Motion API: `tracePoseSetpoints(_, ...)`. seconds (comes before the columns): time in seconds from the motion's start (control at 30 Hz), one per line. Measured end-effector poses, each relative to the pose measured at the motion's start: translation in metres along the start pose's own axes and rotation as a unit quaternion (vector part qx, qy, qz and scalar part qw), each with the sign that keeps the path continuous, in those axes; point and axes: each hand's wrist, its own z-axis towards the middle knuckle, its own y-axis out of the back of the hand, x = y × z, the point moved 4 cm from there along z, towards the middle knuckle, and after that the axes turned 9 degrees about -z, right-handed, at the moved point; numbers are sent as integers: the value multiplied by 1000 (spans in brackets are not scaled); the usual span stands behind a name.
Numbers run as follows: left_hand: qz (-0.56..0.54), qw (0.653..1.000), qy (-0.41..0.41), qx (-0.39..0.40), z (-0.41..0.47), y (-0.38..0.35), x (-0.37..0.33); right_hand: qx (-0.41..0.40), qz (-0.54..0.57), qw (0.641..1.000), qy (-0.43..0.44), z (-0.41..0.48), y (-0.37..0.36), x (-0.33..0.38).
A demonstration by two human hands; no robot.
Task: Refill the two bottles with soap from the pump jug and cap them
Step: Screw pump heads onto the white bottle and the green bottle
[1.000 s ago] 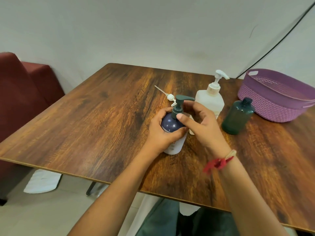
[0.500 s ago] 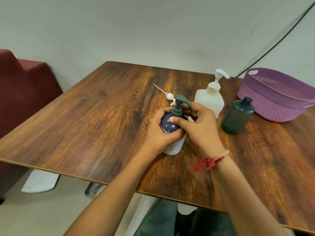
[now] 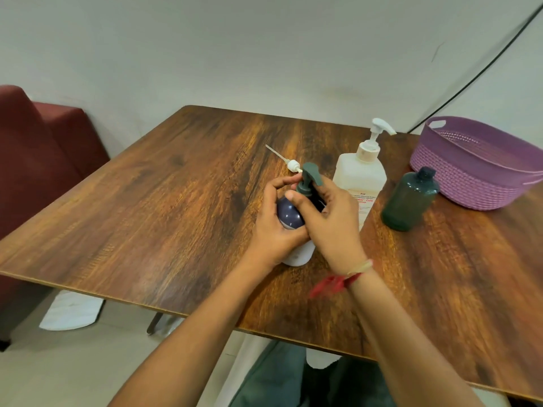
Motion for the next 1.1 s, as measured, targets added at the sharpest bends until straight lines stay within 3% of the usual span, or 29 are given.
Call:
tracePoseSetpoints(0.1,3,1000,6,9,2,2,0,-8,20,1000,0,0,-2,5)
tracePoseSetpoints(0.2,-5,999,34,33,3,6,-2,165,148,975,-7,10,8,1)
tracePoseSetpoints(0.27,7,998,36,49,4,7,-6,250,140,958,17,14,16,-3)
tracePoseSetpoints(0.33,9,998,30,49,4,7,-10,232,81,968,44,16,16,-5)
tracePoseSetpoints(0.5,10,999,9,30,0,2,-3,55,15,998,23,-2,6,-2)
tracePoseSetpoints(0.67,15,1000,-6,20,0,2,1,-47,-53,997,34,-13,1,9)
tracePoseSetpoints(1.1,28,1000,2,0,-6,5,-7,52,36,998,-25,-15,-7,-1)
